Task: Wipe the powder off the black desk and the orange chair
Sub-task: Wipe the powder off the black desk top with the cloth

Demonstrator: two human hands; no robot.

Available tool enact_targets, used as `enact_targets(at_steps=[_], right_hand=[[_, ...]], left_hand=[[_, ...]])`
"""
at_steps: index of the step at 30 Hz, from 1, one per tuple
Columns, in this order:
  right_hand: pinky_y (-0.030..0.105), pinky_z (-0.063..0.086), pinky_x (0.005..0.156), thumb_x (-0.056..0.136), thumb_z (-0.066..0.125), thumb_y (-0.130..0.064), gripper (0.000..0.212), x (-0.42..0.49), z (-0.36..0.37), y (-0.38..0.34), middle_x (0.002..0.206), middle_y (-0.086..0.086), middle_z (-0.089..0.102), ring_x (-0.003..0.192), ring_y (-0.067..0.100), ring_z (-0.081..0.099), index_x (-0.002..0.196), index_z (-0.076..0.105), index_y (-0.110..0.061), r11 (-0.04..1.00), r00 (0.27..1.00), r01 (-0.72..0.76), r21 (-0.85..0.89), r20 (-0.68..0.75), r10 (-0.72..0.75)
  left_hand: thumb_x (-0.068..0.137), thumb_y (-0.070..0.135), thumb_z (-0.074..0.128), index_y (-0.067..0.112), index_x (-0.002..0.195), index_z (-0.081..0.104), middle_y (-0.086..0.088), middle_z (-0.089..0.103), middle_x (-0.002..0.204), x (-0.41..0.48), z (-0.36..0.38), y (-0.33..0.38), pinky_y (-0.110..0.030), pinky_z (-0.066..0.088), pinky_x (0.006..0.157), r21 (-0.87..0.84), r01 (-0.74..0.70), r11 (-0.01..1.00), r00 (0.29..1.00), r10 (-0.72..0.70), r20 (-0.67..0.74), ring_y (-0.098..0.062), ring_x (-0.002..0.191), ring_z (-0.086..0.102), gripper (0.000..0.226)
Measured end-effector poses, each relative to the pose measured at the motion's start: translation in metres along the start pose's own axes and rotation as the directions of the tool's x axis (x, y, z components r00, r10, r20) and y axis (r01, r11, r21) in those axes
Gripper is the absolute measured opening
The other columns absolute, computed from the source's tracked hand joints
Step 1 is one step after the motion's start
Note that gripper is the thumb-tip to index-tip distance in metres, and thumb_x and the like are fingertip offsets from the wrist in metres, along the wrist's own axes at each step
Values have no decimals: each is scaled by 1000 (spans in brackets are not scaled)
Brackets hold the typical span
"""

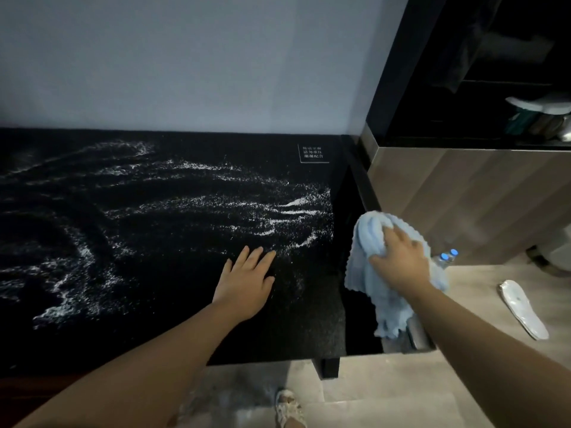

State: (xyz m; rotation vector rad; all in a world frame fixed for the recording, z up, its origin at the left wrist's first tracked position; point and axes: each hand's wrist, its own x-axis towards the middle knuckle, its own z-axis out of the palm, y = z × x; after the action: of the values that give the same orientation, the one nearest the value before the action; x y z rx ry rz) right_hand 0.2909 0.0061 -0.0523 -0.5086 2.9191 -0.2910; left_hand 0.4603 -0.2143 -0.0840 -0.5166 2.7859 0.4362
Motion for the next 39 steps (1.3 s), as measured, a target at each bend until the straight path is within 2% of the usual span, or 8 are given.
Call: enact_targets(at_steps=[4,7,11,15,18,21,31,39], right_hand=[[42,36,95,87,48,-50,65,-14,37,-16,153,0,16,126,32,32,144,20,-34,950,992,121,-286,69,-106],[36,42,81,82,55,-33,52,-2,35,-11,138,-1,45,112,30,46,133,42,-28,932,940,341,-127,25,-340],[42,41,88,80,59,-23,50,55,2,7,132,11,52,112,36,48,129,49,-17,977,976,169,130,-157,-148],[51,33,99,88,48,-45,67,59,10,-2,157,-4,3,135,38,20,145,14,-35,986,979,117,-119,179,-94],[41,43,88,86,52,-32,56,62,19,-9,150,-3,28,117,33,41,138,33,-32,952,953,300,-59,54,-297],[40,40,88,80,56,-16,50,87,6,-18,135,4,47,110,33,46,129,47,-20,948,968,243,207,-111,-224],[42,35,101,77,56,-8,57,187,-29,-66,140,4,46,122,33,42,133,47,-17,937,965,208,280,-215,-150],[48,42,91,79,46,-6,52,271,-30,-122,124,4,59,109,35,51,126,56,-24,951,950,217,220,-274,-153]], left_hand=[[101,40,24,32,150,-2,4,-3,159,29,-3,10,-44,4,117,42,53,998,998,-53,19,-20,146,-10,56],[101,40,24,31,150,-2,4,-3,159,45,-5,15,-45,5,117,42,91,995,996,-92,17,-21,146,-10,56],[101,40,24,30,150,-1,5,-1,159,57,-7,19,-46,5,117,31,115,993,993,-115,4,-22,146,-9,56],[101,41,23,30,150,-2,4,-3,159,68,-12,21,-46,5,117,22,146,989,989,-147,14,-21,146,-10,56],[101,42,23,31,150,-2,4,-3,159,79,-18,19,-44,4,117,20,136,991,991,-136,-8,-21,146,-10,56],[101,41,24,31,150,-2,4,-4,159,92,-28,14,-45,3,117,25,129,991,992,-128,-18,-21,146,-11,56],[101,42,23,31,150,-1,3,-2,159,168,-82,-23,-45,4,116,41,72,997,994,-68,-85,-20,146,-8,56],[100,47,22,31,150,3,2,-7,159,249,-122,-55,-52,6,115,107,88,990,996,-89,8,-25,145,-10,56]])
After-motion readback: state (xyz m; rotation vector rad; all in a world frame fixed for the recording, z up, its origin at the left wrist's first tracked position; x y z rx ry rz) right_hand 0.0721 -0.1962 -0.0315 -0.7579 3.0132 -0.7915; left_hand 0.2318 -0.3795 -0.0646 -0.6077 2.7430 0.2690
